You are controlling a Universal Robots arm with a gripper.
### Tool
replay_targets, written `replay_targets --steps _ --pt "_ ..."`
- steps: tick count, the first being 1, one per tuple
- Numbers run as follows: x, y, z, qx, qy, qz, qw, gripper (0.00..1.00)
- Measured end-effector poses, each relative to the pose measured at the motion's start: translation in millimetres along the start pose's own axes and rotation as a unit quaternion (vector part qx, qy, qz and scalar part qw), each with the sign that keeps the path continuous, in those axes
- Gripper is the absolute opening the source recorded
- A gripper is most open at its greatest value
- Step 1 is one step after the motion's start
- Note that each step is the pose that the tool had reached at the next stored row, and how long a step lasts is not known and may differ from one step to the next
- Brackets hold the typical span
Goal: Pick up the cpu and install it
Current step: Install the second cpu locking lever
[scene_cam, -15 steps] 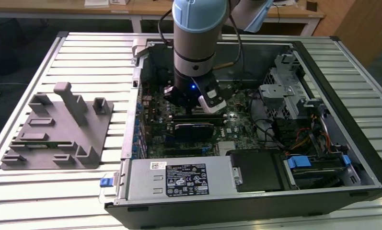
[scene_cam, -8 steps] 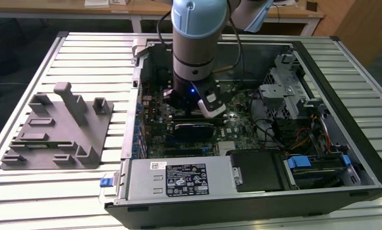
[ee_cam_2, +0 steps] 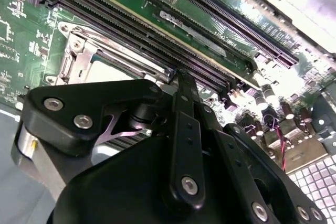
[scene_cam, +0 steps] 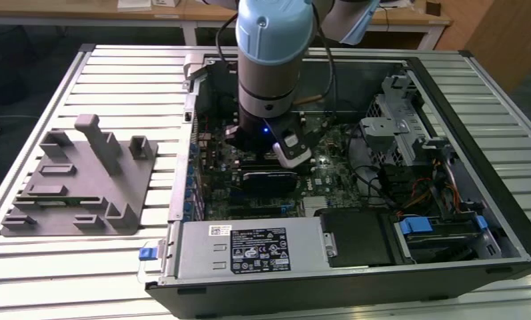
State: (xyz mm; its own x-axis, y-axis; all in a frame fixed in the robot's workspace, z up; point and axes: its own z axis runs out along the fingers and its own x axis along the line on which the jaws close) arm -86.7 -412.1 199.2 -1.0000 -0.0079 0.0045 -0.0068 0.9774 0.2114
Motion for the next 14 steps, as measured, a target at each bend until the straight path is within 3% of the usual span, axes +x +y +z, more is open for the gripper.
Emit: replay_targets --steps 5,11,14 --pt "0.6 -1.8 1.0 -0.0075 0.0001 0.000 1.0000 0.11" --pt "0.8 -6.5 0.1 -0.0234 -0.0001 0.000 0.9997 0.11" --pt "0.8 -9.7 -0.5 -0.0268 -0.0001 -0.001 0.9996 0.11"
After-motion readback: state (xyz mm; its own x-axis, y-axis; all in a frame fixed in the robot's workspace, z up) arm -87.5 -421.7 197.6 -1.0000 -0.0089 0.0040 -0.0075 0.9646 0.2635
